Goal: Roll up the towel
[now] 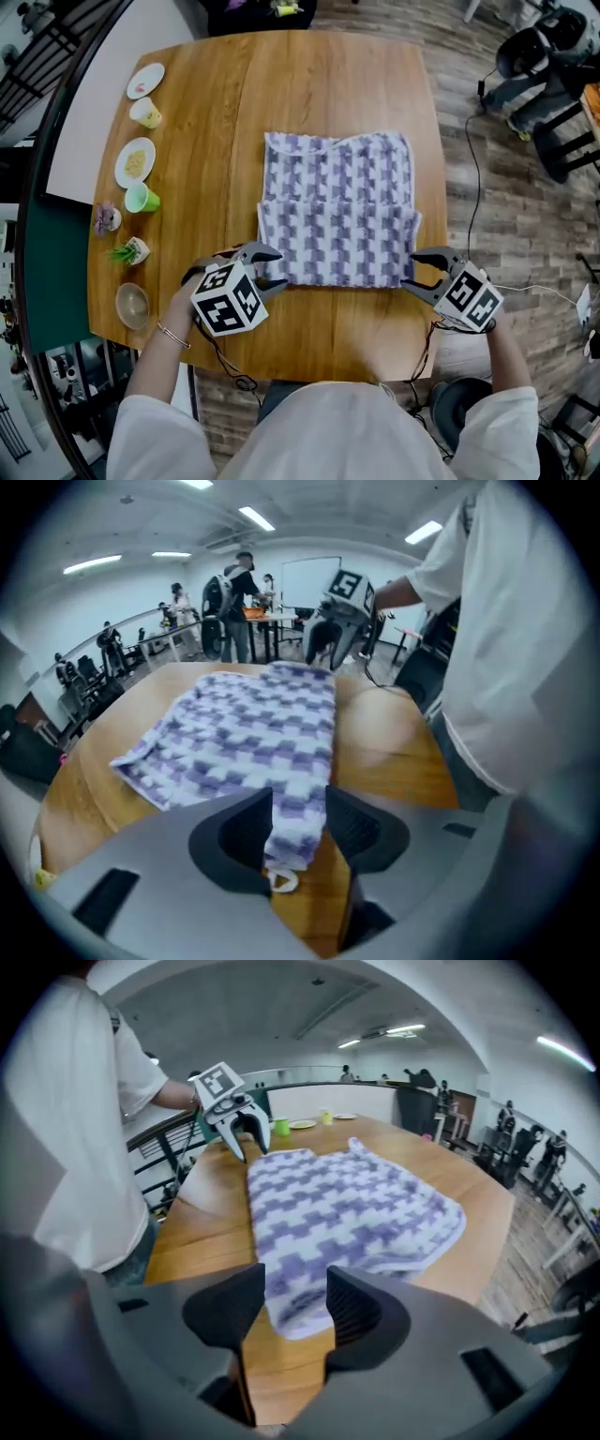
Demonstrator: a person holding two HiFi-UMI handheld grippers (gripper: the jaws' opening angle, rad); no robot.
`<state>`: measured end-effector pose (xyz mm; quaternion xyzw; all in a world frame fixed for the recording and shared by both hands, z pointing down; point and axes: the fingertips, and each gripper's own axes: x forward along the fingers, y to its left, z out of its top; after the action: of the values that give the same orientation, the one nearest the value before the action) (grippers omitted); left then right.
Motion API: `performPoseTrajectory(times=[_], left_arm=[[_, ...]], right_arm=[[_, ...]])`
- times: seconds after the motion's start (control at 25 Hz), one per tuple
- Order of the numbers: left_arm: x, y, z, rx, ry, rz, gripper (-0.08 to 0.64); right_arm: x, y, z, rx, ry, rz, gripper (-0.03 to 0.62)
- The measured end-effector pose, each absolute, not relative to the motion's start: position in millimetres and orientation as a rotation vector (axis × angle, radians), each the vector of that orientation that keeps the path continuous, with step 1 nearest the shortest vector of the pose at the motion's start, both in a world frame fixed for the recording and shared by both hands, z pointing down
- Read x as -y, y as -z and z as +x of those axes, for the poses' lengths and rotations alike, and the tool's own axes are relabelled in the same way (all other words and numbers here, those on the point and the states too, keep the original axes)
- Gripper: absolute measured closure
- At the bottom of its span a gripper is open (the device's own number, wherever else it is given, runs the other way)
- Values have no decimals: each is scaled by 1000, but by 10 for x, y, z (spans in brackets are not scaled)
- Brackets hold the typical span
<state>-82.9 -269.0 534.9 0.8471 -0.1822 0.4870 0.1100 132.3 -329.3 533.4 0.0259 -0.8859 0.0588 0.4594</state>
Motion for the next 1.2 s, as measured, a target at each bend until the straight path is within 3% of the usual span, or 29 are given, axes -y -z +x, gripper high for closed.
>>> performPoseTrajectory(times=[0.4, 0.48, 0.56, 0.68, 0.8, 1.2], left_arm=[[2498, -5847, -1050, 594, -1754, 2468, 360], [2564, -5884, -1070, 633, -1779, 2473, 376], [2622, -5916, -1082, 668, -1789, 2471, 442], [2635, -5928, -1084, 679, -1782, 2455, 481], [2544, -5842, -1076, 666, -1759, 2438, 523], [1638, -4871, -873, 461, -1578, 2399, 529]], right_arm=[[2959, -5874, 1445, 1931, 163, -97, 386], [3021, -5931, 1440, 1920, 203, -59, 436], [3079, -5965, 1427, 1910, 233, -21, 527], [3098, -5955, 1415, 1911, 188, -9, 565], [3011, -5850, 1432, 1946, 101, -16, 572], [2176, -4798, 1642, 2103, -135, -161, 574]])
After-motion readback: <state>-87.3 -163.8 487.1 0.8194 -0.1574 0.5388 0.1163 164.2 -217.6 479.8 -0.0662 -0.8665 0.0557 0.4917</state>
